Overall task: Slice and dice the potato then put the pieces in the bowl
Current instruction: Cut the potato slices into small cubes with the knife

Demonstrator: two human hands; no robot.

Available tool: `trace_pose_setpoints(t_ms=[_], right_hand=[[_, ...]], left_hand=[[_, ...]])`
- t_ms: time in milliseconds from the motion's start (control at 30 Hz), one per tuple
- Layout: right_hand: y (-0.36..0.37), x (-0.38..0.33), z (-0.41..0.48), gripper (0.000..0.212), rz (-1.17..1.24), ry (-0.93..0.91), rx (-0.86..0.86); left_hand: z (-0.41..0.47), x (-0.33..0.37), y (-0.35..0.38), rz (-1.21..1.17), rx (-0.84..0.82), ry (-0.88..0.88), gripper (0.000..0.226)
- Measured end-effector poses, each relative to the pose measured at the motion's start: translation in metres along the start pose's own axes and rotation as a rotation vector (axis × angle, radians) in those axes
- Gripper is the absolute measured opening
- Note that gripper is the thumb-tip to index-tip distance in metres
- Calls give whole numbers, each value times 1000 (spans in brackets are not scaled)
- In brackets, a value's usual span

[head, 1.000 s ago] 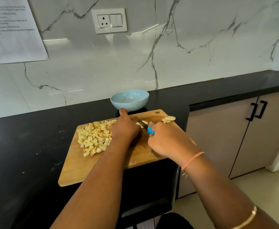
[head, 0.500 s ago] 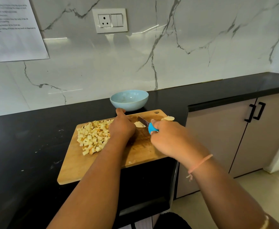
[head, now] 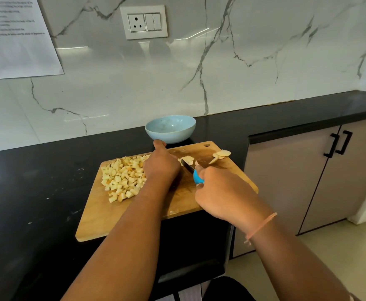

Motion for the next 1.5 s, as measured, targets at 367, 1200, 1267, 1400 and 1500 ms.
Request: trace_pose_setpoints(t_ms=[367,1200,1267,1400,1500], right_hand=[[-13,9,-7,51,91,21,66],[-18,19,-9,50,77,25,34],[-22,30,-3,49,66,100,122],[-17,35,9,41,-22,177,124],[-11,24,12,41,-89,135,116]], left_hand=[[-2,1,-1,2,13,39,48],[-9,7,-7,84,27,87,36],[-9,10,-9,77,42,128,35],[-9,12,-12,69,44,148,35],[-6,11,-15,63,81,159,28]])
Point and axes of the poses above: each hand's wrist, its own z-axis towards the middle knuckle, its own y-axis out of the palm, x = y × z, the point moved 5 cm from there along z, towards the middle knuckle, and after that the axes turned 10 degrees about -z, right-handed, at the moved point
